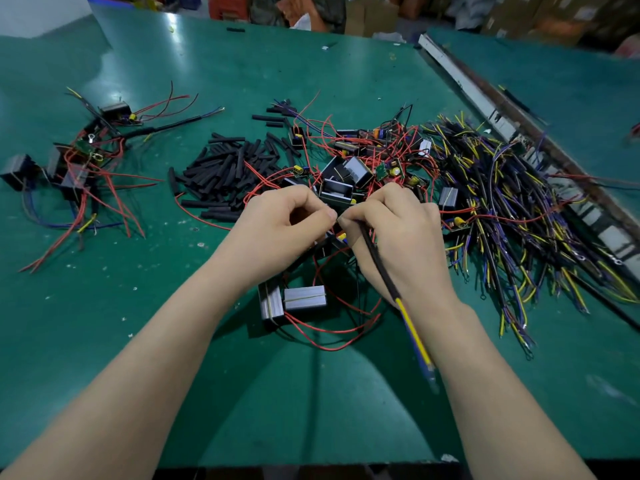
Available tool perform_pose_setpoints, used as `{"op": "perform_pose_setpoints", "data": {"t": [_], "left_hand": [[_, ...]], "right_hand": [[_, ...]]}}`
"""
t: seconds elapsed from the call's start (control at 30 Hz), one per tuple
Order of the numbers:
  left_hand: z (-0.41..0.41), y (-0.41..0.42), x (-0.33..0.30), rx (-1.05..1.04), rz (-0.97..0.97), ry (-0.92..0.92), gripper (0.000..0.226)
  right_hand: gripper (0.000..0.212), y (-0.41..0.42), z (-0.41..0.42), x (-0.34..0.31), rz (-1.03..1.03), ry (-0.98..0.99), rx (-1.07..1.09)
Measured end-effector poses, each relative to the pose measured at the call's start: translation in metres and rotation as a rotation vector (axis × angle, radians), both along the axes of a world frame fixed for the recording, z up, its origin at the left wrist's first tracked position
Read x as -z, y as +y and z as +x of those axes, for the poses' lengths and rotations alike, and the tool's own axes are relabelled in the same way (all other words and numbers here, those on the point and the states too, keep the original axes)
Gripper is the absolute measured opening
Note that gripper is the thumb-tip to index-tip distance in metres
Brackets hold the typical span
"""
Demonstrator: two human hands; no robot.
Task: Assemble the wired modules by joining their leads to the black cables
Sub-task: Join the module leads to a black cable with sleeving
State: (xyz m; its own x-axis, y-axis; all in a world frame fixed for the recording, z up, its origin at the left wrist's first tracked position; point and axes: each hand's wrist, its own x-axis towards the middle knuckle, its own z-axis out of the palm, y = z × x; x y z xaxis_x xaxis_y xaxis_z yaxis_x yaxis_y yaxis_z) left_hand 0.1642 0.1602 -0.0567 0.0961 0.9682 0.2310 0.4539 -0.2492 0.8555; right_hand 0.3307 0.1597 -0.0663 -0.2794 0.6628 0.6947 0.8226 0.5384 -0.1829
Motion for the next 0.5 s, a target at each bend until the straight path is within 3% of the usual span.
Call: {"op": "perform_pose_setpoints", "data": {"t": [0.1,0.2,0.5], "left_hand": [[0.004,-0.005,-0.002,-0.038,0.117,0.095,0.014],[0.004,-0.007,-0.005,-0.041,0.150,0.070,0.010],[0.006,-0.006,-0.008,0.115,-0.069,-0.229,0.011]], "right_hand": [[0.008,-0.001,-0.003,0.001,0.009,-0.006,0.072],[0.011,-0.002,-0.007,0.002,-0.021,0.046,0.139],[0.013,0.000,-0.012,-0.003,-0.490,0.744,-0.134]]}}
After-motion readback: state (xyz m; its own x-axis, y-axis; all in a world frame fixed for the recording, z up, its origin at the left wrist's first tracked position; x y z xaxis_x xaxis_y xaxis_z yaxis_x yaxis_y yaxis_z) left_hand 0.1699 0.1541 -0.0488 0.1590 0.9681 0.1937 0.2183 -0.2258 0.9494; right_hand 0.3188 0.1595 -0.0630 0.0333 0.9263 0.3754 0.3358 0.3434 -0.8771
